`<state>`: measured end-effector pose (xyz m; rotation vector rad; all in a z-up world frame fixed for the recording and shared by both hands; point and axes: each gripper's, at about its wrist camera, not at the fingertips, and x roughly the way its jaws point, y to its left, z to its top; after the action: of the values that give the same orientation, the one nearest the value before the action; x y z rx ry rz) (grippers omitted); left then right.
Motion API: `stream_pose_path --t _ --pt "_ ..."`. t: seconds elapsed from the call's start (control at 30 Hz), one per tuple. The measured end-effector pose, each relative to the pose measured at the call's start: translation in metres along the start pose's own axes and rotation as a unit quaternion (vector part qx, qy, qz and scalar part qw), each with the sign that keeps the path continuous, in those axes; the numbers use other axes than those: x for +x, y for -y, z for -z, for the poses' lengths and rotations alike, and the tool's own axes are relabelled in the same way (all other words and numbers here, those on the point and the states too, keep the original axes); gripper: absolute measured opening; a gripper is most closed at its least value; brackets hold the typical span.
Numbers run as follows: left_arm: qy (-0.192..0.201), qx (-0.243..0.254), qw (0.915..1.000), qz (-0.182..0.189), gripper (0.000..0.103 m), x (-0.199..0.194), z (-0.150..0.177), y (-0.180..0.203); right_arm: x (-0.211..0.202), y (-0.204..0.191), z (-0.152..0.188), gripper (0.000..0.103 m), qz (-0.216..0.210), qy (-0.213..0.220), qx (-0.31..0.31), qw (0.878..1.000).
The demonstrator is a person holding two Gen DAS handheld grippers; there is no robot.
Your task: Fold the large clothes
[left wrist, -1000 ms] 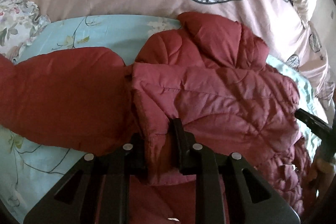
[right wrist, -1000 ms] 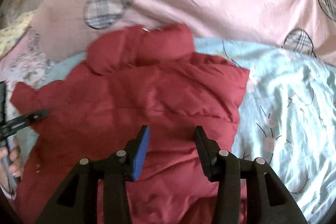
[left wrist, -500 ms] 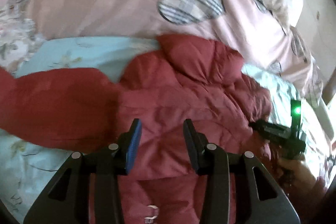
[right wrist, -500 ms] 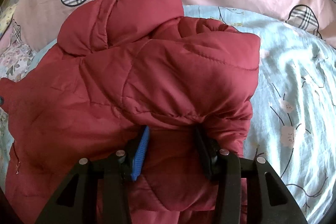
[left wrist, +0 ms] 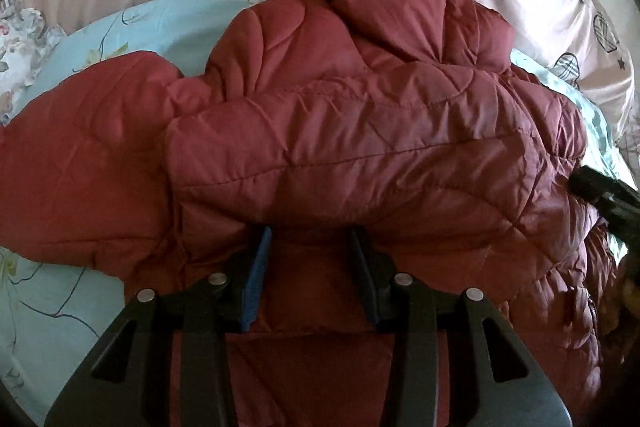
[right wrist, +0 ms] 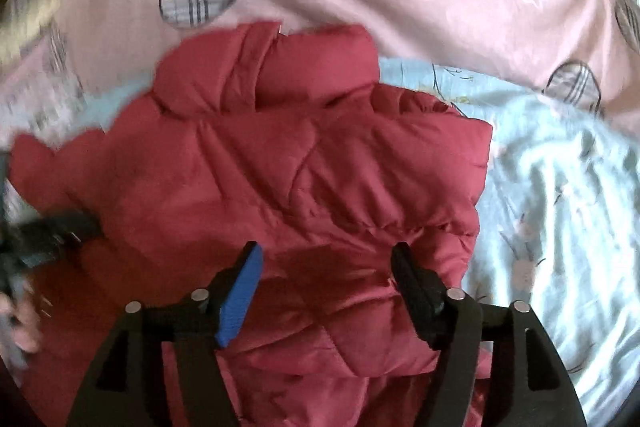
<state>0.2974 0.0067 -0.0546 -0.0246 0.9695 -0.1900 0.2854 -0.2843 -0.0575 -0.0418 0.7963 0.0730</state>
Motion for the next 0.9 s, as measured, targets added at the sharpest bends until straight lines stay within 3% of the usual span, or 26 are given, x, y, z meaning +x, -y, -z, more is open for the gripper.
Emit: stream_pose_path --t 0.1,0.43,0.57,0.67,0.9 --pt "-0.001 -0.003 1.0 0.008 0.04 0.002 0.001 -0.002 0.031 0.006 0.012 0.072 0.003 -0.04 -0.002 0.999" --pt "-0.007 -0.005 0.9999 0.009 0.04 0.001 0.004 -0.004 0.037 0.006 0.015 0.075 0.012 -0.038 -0.016 0.999" --pt "-0.009 -0.03 0.9983 0.048 0.042 -0.011 0.004 -0.017 0.018 -0.001 0.016 0.076 0.015 -0.032 -0.022 0.999" --pt "-0.004 -0.067 0.9952 0.071 0.044 -0.027 0.011 -0.036 -0.005 0.001 0.02 0.077 -0.014 -0.018 -0.004 1.0" --pt "0.012 -0.103 0.9928 0.06 0.048 -0.057 0.03 -0.064 -0.042 0.0 0.033 0.08 -0.067 -0.019 0.025 0.997"
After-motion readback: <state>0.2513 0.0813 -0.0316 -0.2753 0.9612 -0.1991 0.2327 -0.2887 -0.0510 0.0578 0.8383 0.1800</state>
